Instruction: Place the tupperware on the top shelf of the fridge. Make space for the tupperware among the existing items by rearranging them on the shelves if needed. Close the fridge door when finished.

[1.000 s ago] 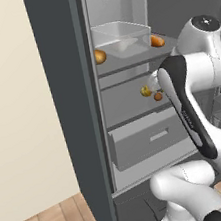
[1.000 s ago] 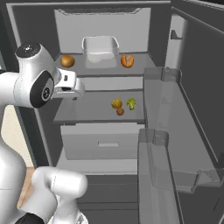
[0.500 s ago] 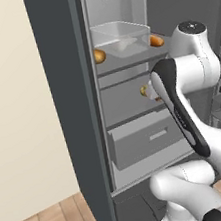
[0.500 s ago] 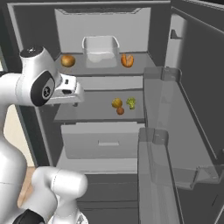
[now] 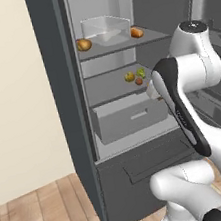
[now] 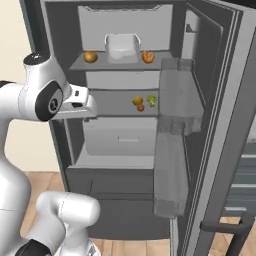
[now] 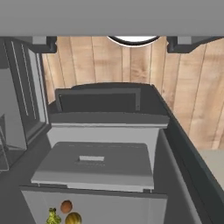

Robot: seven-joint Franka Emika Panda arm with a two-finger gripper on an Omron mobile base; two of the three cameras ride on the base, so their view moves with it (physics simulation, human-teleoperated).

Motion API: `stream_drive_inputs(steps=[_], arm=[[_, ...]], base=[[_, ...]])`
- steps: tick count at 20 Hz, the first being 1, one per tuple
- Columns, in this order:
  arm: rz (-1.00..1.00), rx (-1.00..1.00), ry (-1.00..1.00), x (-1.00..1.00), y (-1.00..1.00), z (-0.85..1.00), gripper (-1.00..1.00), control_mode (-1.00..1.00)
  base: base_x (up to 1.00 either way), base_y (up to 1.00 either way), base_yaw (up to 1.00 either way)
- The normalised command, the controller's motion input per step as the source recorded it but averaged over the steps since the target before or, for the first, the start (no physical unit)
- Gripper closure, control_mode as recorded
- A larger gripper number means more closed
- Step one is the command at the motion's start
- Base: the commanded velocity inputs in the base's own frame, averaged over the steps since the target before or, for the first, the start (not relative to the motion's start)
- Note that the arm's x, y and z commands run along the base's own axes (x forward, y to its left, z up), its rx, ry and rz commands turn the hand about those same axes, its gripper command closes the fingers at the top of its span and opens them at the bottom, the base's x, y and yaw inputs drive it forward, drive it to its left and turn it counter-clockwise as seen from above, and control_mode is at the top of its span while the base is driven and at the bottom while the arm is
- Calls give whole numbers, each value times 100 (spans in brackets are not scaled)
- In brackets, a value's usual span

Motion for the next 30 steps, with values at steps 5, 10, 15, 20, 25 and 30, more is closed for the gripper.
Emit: stream_drive_inputs(steps=[5, 10, 15, 20, 25, 30], arm=[[0, 0, 0, 0, 0, 0, -100, 100], [0, 0, 0, 0, 0, 0, -100, 100], [0, 0, 0, 0, 0, 0, -100, 100], [0, 0, 0, 0, 0, 0, -100, 100], [0, 0, 0, 0, 0, 0, -100, 100], [0, 0, 0, 0, 0, 0, -100, 100]], base=[[-24, -29, 26], [-16, -47, 33], [-41, -49, 32], [-51, 9, 12], [-23, 32, -8], [-46, 0, -34]])
